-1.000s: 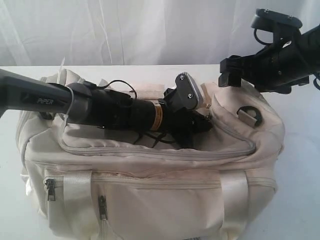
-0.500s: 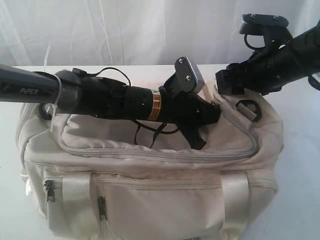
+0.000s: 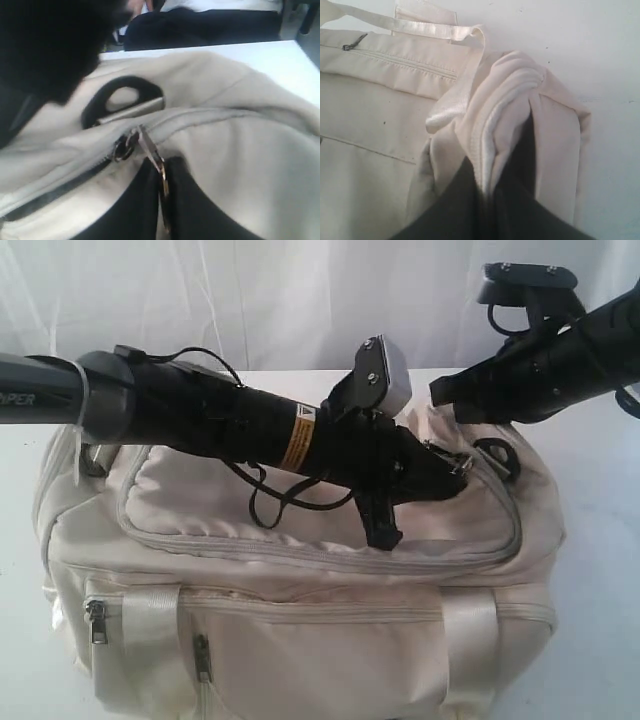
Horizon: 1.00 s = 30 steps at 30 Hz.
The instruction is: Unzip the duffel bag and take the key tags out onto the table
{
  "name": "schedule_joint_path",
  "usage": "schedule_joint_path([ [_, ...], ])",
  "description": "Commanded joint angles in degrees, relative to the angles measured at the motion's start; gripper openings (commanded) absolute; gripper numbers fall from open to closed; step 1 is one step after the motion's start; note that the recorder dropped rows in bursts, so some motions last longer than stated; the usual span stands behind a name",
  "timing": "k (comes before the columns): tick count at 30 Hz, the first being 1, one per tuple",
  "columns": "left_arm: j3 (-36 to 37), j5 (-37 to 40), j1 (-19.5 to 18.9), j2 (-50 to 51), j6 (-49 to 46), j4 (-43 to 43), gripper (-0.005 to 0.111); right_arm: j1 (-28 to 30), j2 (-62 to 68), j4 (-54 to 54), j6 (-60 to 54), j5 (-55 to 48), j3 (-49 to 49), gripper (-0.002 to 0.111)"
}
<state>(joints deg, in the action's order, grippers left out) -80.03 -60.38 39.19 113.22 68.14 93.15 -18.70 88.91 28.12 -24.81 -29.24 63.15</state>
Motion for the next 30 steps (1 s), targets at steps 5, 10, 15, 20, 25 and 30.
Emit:
schedule_joint_path([
  [5, -0.1, -8.3, 0.9, -4.8, 3.7, 2.7, 0.000, -0.1, -1.0, -0.7, -0.7, 5.1, 0.4, 0.000],
  [10, -0.1, -9.6, 0.9, -6.5, 5.7, 3.6, 0.000, -0.1, -1.0, -0.7, -0.7, 5.9, 0.4, 0.000],
  [15, -0.1, -9.6, 0.9, -6.8, 10.9, 4.3, 0.000, -0.1, -1.0, -0.7, -0.5, 6.7, 0.4, 0.000],
  [20, -0.1, -9.6, 1.2, -6.8, 18.4, 6.8, 0.000, -0.1, -1.0, -0.7, -0.5, 7.8, 0.4, 0.000],
  [25, -0.1, -9.6, 2.3, -7.1, 20.3, 6.8, 0.000, -0.1, -1.0, -0.6, -0.5, 8.9, 0.4, 0.000],
  [30, -0.1, -9.6, 5.0, -7.7, 20.7, 6.8, 0.000, -0.1, -1.0, -0.6, -0.5, 11.1, 0.4, 0.000],
])
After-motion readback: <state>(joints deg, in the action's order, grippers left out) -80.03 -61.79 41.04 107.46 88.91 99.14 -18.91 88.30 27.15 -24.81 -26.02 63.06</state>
